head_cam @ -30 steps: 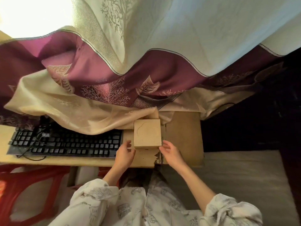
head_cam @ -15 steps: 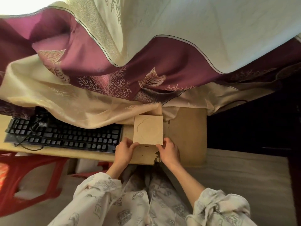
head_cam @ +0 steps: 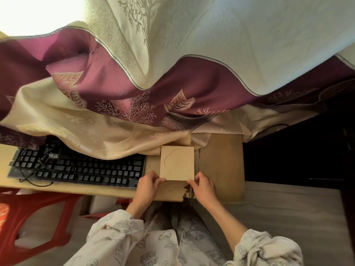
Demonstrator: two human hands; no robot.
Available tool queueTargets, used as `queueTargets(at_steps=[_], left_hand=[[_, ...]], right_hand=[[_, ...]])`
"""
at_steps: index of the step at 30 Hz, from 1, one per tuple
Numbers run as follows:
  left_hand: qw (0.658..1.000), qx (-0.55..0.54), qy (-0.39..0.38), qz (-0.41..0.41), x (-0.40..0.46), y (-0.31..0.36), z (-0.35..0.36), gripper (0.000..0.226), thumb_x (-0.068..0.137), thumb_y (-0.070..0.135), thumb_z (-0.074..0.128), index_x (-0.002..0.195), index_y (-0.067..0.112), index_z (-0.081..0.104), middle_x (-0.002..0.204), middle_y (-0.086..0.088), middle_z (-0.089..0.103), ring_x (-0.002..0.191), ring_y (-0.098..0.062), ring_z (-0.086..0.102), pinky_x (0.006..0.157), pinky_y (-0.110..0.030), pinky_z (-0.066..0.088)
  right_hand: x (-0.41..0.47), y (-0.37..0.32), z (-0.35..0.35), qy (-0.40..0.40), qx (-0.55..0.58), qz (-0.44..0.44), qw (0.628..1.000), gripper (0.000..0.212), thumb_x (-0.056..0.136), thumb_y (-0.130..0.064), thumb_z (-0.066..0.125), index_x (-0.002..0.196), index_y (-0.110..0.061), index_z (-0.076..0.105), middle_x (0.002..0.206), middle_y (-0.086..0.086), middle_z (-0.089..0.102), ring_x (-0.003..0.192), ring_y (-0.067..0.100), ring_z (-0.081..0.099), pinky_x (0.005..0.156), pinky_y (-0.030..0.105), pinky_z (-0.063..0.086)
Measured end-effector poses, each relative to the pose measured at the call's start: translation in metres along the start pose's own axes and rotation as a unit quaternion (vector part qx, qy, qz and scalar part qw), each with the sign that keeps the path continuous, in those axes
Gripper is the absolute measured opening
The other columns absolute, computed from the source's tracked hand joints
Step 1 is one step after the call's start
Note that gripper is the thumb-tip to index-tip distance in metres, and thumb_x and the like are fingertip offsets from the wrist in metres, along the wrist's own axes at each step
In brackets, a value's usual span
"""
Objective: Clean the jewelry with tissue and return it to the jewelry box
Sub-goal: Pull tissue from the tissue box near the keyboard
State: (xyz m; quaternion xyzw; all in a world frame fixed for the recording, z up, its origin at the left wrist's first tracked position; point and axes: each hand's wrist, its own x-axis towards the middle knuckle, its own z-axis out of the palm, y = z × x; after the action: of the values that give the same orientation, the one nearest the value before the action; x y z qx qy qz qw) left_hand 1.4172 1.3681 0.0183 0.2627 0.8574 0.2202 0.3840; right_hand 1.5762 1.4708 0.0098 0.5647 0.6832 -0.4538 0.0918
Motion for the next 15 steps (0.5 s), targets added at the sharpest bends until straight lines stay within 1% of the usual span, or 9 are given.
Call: queueTargets(at_steps=[2,5,6,8,10,12,13,14,15], left_hand=[[1.0,0.008,-0.006,0.002,0.0,0.0,0.0,0.023,0.087,0.031,0.062,0.08,0.01,0.058,0.073,0.003,0.056,0.071,-0.014,0.052,0.059,-0.025,0.034],[1.0,-0.005,-0.007,-0.011,-0.006,-0.001,0.004,0.028,0.092,0.03,0.054,0.074,0.009,0.058,0.067,0.0,0.056,0.069,-0.019,0.054,0.061,-0.028,0.036],[1.0,-0.018,-0.003,-0.015,-0.009,-0.002,0.006,0.028,0.093,0.03,0.053,0.075,0.009,0.059,0.068,-0.001,0.058,0.071,-0.02,0.056,0.062,-0.029,0.038],[0.999,-0.042,0.0,-0.022,-0.012,-0.003,0.009,0.025,0.092,0.03,0.054,0.083,0.008,0.062,0.076,-0.003,0.062,0.076,-0.018,0.059,0.066,-0.03,0.044],[0.998,-0.053,-0.006,-0.025,-0.015,-0.004,0.006,0.021,0.089,0.031,0.059,0.088,0.01,0.063,0.081,-0.001,0.063,0.079,-0.014,0.058,0.068,-0.027,0.043],[0.998,-0.051,-0.02,-0.01,-0.017,-0.003,-0.002,0.016,0.087,0.027,0.062,0.089,0.011,0.064,0.083,0.0,0.065,0.081,-0.013,0.058,0.069,-0.023,0.042],[0.998,-0.054,-0.025,0.003,-0.018,0.0,-0.008,0.012,0.087,0.025,0.063,0.087,0.013,0.064,0.082,0.001,0.065,0.081,-0.012,0.059,0.068,-0.021,0.042],[0.997,-0.064,-0.03,0.017,-0.018,0.003,-0.015,0.008,0.086,0.023,0.064,0.083,0.016,0.063,0.079,0.003,0.065,0.079,-0.01,0.059,0.067,-0.018,0.042],[0.996,-0.073,-0.032,0.029,-0.018,0.008,-0.022,0.008,0.085,0.022,0.065,0.079,0.019,0.062,0.076,0.005,0.064,0.076,-0.009,0.059,0.065,-0.017,0.041]], right_hand=[[-0.002,0.001,0.001,-0.003,0.005,-0.002,1.0,0.023,0.091,-0.031,0.054,0.083,-0.012,0.045,0.088,0.003,0.055,0.083,0.018,0.049,0.067,0.028,0.035],[-0.007,0.003,0.008,0.026,0.028,0.001,0.999,0.023,0.094,-0.031,0.049,0.082,-0.012,0.046,0.08,0.003,0.054,0.078,0.02,0.051,0.064,0.031,0.037],[-0.01,0.003,0.01,0.033,0.033,0.005,0.999,0.023,0.094,-0.032,0.048,0.082,-0.012,0.047,0.079,0.003,0.054,0.078,0.02,0.052,0.064,0.031,0.038],[-0.011,0.003,0.01,0.029,0.043,0.019,0.998,0.023,0.093,-0.033,0.05,0.083,-0.012,0.05,0.08,0.001,0.056,0.079,0.019,0.053,0.065,0.029,0.04],[-0.012,0.0,0.003,0.012,0.071,0.027,0.997,0.024,0.091,-0.033,0.053,0.079,-0.013,0.052,0.076,-0.001,0.056,0.075,0.017,0.053,0.066,0.028,0.041],[-0.016,-0.003,-0.009,0.002,0.115,0.013,0.993,0.027,0.092,-0.032,0.053,0.072,-0.013,0.054,0.067,-0.001,0.053,0.067,0.015,0.05,0.058,0.018,0.038],[-0.018,-0.004,-0.014,0.006,0.153,0.01,0.988,0.03,0.093,-0.031,0.05,0.073,-0.01,0.056,0.066,0.003,0.053,0.064,0.018,0.049,0.055,0.015,0.035],[-0.019,-0.004,-0.019,0.018,0.204,0.016,0.979,0.032,0.095,-0.03,0.047,0.077,-0.006,0.06,0.068,0.008,0.055,0.064,0.022,0.051,0.055,0.014,0.036],[-0.021,-0.003,-0.022,0.032,0.257,0.033,0.965,0.033,0.096,-0.029,0.044,0.082,-0.006,0.062,0.073,0.011,0.06,0.067,0.024,0.055,0.059,0.016,0.04]])
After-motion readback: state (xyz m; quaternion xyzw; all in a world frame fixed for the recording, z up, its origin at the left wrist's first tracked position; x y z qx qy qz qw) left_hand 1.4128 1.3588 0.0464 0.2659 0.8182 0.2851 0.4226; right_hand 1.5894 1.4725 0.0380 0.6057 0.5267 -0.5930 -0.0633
